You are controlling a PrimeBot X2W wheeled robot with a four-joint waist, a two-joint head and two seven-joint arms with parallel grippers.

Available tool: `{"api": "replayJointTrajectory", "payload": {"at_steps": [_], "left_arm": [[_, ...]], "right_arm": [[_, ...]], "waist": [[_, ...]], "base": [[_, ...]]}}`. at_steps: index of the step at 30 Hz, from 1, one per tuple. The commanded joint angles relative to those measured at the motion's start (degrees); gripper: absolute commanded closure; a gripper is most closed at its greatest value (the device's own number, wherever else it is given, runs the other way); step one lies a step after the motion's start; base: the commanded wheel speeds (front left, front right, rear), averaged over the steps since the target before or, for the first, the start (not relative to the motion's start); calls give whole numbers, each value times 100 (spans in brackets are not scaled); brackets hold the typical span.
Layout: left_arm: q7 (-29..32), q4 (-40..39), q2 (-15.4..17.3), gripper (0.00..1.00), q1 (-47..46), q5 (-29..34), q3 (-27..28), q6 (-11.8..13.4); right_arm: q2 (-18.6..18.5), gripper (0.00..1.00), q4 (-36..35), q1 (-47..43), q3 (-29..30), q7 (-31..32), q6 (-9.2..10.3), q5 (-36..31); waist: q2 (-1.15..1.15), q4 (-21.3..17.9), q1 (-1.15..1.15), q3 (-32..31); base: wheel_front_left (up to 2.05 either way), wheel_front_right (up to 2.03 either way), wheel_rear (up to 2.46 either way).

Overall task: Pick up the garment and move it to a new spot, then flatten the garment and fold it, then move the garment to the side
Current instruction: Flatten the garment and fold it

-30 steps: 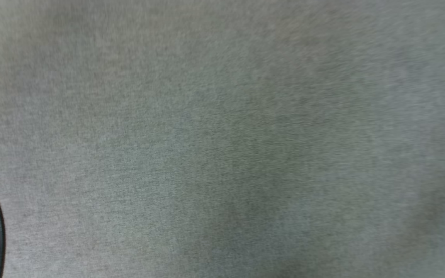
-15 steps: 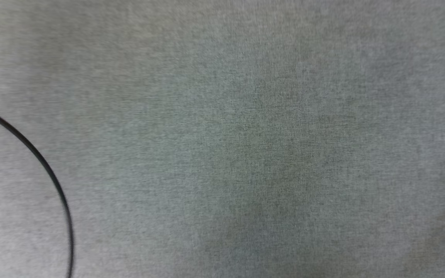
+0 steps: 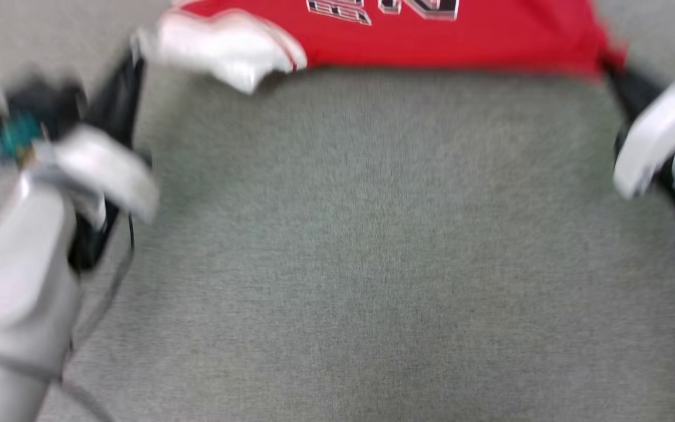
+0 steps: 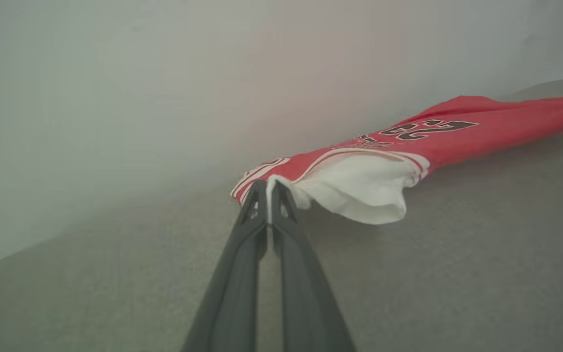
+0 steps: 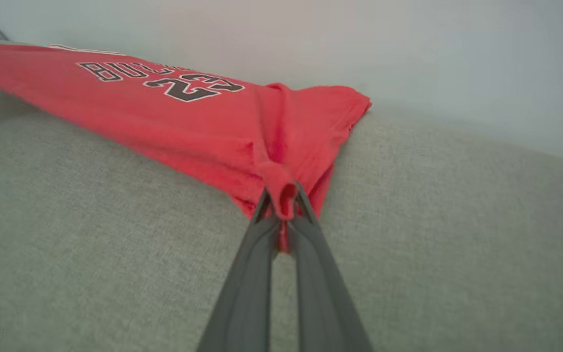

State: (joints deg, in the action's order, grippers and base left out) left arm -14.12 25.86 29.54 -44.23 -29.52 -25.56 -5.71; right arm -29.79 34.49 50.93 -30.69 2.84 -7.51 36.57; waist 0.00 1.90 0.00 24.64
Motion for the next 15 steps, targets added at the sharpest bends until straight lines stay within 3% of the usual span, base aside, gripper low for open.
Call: {"api": "replayJointTrajectory", "payload": {"at_steps": [1, 15], "left_arm": [[60, -98, 92, 100, 309, -55, -12, 28], [1418, -2465, 1107, 100, 3944, -943, -197, 641]], "right_arm": [[-105, 100, -43, -235, -56, -16, 4, 98], [-643, 100, -284, -2160, -361, 8, 6, 1018]], "waist": [[0, 52, 0, -498], [0, -27, 0, -1554]], "base": [[0, 0, 0], [0, 0, 0]]}}
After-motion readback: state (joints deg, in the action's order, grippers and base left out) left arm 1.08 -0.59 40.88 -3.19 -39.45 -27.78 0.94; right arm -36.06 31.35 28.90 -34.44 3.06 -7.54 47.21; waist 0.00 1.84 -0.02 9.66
